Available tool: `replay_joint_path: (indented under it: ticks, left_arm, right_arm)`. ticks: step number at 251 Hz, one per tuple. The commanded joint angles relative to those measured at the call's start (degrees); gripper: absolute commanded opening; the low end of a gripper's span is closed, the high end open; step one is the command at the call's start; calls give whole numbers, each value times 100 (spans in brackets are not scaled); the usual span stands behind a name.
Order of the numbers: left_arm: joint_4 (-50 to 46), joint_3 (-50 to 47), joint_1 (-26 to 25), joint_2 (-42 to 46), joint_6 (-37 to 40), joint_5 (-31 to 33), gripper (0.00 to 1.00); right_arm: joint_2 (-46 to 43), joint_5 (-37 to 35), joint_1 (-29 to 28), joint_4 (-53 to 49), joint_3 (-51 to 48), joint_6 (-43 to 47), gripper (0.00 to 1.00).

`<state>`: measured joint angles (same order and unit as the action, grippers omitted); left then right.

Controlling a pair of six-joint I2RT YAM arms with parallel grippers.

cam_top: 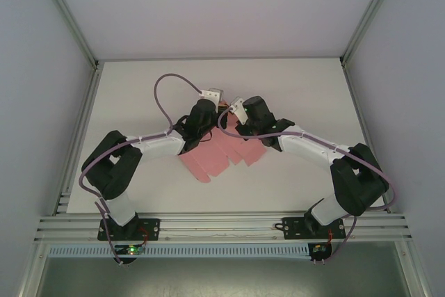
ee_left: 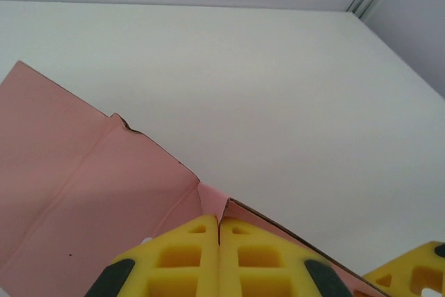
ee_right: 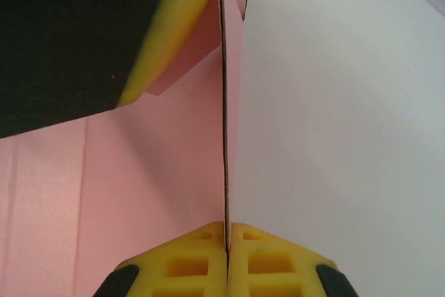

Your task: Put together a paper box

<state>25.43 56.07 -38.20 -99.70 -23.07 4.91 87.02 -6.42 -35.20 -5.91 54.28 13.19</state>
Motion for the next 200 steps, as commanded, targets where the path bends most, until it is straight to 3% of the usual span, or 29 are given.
replay_joint_path:
  ticks: [1,32,51,79,111,135,158,200]
  left_arm:
    - [471,-238,-169,-47,-265,-202,0]
    - [-63,-211,-158,140,-70,-92,7]
    - [-681,-89,-116,270,9,9,17]
    - [-934,-313,106,677,34,-332,43]
    - [-1338,-621,494,1327,97,-727,81]
    - [-1994,-647,861,1710,82,-974,95]
    - [-2226,-807,1177,1982,160,-1221,100]
    - [-1975,-1246,1831,2189,-49,-2028,100]
  right_arm:
    - [-301,6,-188,652,138,-46,0]
    - [-318,-150,-189,643,106,39,0]
    - [-353,-230,-180,640,75,120,0]
    - [-417,-283,-143,620,-22,321,0]
    - [-508,-240,-53,636,-153,510,0]
    - [-544,-163,20,651,-216,651,0]
    - [-565,-111,90,663,-264,741,0]
    - [-585,77,167,738,-348,847,0]
